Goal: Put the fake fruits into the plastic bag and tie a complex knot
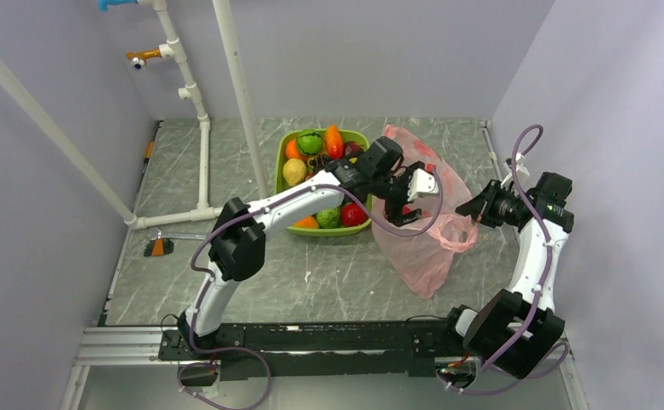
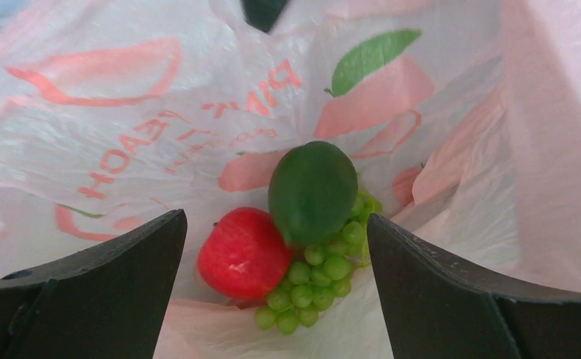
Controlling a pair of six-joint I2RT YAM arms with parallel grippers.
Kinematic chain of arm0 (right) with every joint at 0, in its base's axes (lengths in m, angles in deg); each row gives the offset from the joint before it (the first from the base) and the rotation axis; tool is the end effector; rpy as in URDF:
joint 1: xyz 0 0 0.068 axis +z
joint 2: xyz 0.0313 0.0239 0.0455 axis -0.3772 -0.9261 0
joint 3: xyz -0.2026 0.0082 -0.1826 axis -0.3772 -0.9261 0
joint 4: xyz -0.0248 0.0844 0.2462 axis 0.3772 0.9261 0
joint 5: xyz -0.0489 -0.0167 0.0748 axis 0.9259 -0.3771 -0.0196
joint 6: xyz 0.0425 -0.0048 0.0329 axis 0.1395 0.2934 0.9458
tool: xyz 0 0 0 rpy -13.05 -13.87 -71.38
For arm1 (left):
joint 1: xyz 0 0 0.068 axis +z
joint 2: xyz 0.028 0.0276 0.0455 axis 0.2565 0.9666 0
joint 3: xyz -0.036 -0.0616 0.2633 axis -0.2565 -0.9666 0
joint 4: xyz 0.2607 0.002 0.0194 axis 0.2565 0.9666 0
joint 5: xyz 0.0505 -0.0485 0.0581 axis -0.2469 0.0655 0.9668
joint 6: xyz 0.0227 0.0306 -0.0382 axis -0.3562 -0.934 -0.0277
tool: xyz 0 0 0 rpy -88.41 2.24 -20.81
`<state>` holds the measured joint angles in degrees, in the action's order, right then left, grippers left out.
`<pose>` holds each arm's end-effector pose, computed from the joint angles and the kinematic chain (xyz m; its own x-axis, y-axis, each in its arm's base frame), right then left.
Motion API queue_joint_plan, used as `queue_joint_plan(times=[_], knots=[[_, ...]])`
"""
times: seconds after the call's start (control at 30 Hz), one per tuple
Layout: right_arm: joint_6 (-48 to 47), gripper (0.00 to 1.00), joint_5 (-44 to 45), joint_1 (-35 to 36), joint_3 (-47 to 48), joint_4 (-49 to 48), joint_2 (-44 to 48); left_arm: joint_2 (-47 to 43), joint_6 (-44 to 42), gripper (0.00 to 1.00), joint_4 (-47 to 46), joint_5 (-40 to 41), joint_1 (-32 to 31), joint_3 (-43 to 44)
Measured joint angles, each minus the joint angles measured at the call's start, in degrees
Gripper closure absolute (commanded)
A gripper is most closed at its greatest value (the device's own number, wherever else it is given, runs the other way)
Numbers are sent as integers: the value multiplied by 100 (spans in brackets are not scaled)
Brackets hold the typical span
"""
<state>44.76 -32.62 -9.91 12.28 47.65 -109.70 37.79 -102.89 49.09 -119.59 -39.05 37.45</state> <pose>0.1987 -0.0916 0.2972 -0.6957 0.3562 -0.6239 -0.1153 0.8018 0.5863 0.2792 -0.4184 0.2926 0.1770 0.4424 -0.8792 0.9810 -0.1517 0.1211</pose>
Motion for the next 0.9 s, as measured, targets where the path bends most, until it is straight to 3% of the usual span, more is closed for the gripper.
queue_joint_plan(times=[0.23, 0.43, 0.6, 0.9], knots=[[-164, 100, 0, 0, 81, 125, -157, -610, 219, 1, -28, 385, 168, 365], [-262, 100, -2, 0, 127, 166, -188, -1121, 581, 1, -715, 1038, 1008, 741], [-376, 100, -2, 0, 175, 267, -188, -876, 575, 1, -916, 1482, 1449, 1023], [-614, 100, 0, 4, 275, 433, -188, 103, 866, 1, -1099, 1445, 1187, 1027]])
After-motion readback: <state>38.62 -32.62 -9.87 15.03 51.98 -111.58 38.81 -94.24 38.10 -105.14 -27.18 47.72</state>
